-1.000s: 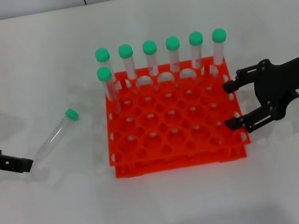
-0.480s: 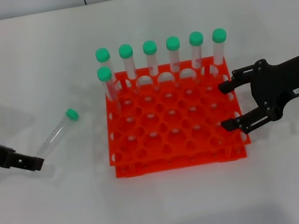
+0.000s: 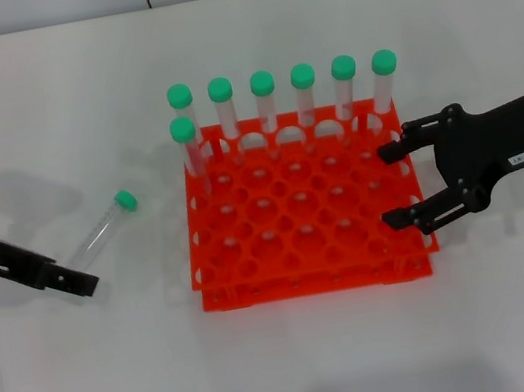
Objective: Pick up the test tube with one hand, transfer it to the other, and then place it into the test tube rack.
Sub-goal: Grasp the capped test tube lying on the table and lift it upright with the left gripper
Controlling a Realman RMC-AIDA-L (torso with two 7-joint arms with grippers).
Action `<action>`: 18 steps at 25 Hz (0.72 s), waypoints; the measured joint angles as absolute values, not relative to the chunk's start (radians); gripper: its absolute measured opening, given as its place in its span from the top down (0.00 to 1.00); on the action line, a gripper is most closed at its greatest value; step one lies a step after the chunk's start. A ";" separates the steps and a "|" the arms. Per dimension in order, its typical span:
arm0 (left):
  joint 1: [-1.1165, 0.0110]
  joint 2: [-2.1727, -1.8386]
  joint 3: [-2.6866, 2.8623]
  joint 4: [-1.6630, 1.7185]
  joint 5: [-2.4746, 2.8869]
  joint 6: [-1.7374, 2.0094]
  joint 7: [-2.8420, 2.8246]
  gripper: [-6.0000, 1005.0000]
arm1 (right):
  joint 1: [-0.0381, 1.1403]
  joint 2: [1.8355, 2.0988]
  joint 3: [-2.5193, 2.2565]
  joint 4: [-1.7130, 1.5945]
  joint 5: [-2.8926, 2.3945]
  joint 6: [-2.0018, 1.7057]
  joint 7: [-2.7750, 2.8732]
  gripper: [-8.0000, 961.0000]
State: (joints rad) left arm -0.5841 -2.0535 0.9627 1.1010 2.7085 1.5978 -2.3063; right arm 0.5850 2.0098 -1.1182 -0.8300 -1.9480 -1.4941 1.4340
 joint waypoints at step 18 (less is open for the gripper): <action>-0.600 -2.056 0.980 1.077 2.724 1.550 -2.317 0.14 | 0.581 2.011 -1.118 -0.830 -1.948 -1.491 1.434 0.15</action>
